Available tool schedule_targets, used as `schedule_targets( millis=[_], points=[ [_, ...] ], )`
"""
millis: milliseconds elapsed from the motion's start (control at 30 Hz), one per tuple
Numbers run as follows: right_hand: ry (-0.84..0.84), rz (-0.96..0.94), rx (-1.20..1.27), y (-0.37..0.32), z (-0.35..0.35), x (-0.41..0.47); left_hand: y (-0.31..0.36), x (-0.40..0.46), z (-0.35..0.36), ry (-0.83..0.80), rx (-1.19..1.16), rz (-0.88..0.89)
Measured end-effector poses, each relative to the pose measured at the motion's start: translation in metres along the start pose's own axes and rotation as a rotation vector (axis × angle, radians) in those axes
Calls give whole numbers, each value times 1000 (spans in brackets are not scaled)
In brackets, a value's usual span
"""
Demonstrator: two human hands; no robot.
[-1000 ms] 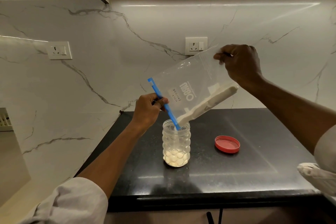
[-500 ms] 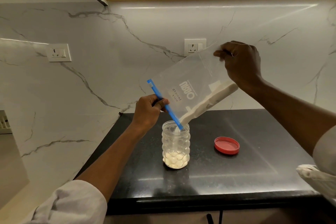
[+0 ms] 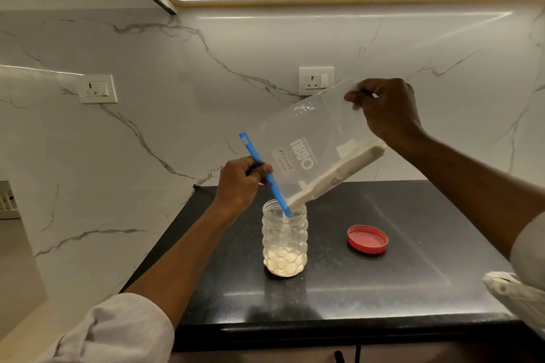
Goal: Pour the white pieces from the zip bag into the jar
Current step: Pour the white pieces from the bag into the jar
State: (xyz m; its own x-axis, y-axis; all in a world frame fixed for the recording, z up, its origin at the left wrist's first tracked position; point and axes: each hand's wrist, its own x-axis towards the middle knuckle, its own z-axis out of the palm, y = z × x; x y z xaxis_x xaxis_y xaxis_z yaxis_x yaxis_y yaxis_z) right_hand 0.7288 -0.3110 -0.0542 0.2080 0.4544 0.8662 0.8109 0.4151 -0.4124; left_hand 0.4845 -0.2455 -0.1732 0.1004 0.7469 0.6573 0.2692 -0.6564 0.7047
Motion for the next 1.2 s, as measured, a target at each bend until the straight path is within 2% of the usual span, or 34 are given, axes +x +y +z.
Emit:
schedule_targets(
  millis=[333,433,533,633,733,833,900,1033,1200],
  points=[
    [31,-34,-20,0,-2,1,1,3,1,-2,-50,-23],
    [-18,-27,-28,-1,-1,1,2,3,1,6,-49,-26],
    [34,-34,-23,0,-2,2,3,5,1,4,-59,-27],
    [-8,-24,-30,-1,-2,2,3,5,1,16,-52,-31],
    [21,-28,-34,1,-1,3,3,5,1,15,-59,-36],
    [-47,-36,-62,2,-1,3,2,4,2,7,-65,-43],
    [-10,-42,-64,4,0,3,1,4,3,11,-85,-61],
    [-56,-39,-83,4,1,4,0,2,3,0,-47,-50],
    [-35,-28,-69,4,1,4,-2,0,4,11,-12,-44]
  ],
)
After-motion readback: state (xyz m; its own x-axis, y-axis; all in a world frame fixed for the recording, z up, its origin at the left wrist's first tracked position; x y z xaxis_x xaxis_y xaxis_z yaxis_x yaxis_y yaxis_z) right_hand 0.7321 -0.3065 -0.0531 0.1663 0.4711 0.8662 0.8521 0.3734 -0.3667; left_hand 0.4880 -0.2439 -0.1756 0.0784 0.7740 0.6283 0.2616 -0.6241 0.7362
